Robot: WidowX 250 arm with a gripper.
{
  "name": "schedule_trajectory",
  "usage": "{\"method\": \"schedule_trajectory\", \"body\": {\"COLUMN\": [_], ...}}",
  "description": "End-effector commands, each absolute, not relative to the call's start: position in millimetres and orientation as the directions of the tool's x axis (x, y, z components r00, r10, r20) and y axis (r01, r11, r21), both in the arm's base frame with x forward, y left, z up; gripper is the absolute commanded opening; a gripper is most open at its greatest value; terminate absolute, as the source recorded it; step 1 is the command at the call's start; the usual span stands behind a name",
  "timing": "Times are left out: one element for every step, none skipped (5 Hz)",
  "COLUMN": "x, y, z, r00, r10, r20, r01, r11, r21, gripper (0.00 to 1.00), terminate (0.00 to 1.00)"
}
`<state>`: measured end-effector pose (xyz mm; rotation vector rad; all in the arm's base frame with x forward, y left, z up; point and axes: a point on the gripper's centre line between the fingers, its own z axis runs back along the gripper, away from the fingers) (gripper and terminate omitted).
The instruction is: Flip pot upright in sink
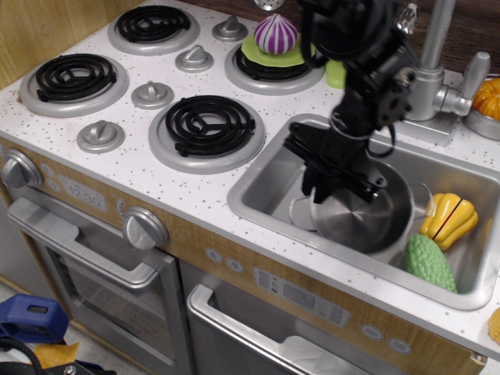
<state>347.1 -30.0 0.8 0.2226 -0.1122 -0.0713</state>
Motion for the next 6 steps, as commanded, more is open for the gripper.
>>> {"method": "schedule_trajectory", "body": {"x": [361.1, 363.0, 363.0, 363.0, 363.0, 363.0], "y": [-8.0, 2.8, 2.8, 2.8, 2.8, 2.8], "z": [31.6, 24.2, 24.2, 24.2, 24.2, 24.2], "r00": [0.984, 0.976, 0.976, 0.976, 0.976, 0.976], "r10": [-0.137, -0.183, -0.183, -0.183, -0.183, -0.183], "r20": [0.114, 0.116, 0.116, 0.116, 0.116, 0.116], "r01": [0.11, 0.155, 0.155, 0.155, 0.155, 0.155], "r11": [0.97, 0.964, 0.964, 0.964, 0.964, 0.964], "r21": [0.216, 0.214, 0.214, 0.214, 0.214, 0.214], "gripper": [0.0, 1.0, 1.0, 1.0, 1.0, 1.0], "terminate": [0.0, 0.0, 0.0, 0.0, 0.0, 1.0]}}
